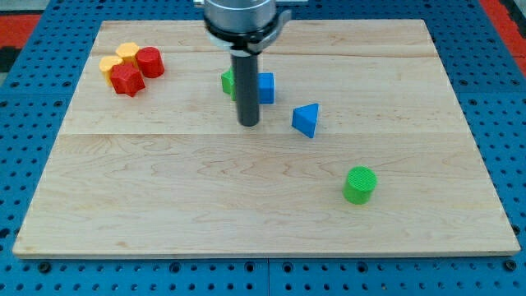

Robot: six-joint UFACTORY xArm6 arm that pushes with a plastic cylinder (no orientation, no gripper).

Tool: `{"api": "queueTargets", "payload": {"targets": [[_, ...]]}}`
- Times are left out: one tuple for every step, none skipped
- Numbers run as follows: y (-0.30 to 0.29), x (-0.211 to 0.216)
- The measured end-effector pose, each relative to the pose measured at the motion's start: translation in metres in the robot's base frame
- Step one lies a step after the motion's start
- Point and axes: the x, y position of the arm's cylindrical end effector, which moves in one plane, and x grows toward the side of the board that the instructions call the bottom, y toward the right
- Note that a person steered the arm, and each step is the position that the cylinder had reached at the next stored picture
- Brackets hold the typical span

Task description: Slide the blue triangle closer to the green circle

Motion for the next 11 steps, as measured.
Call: {"api": "queueTargets", "payload": {"targets": [[0.026,-0.013],[0.027,-0.006],[0.064,-0.011],[0.069,-0.011],[0.069,-0.003],[0.072,0.011],[0.092,0.023],[0.111,0.026],[0.115,0.04],[0.115,0.056],[0.115,0.07]]}}
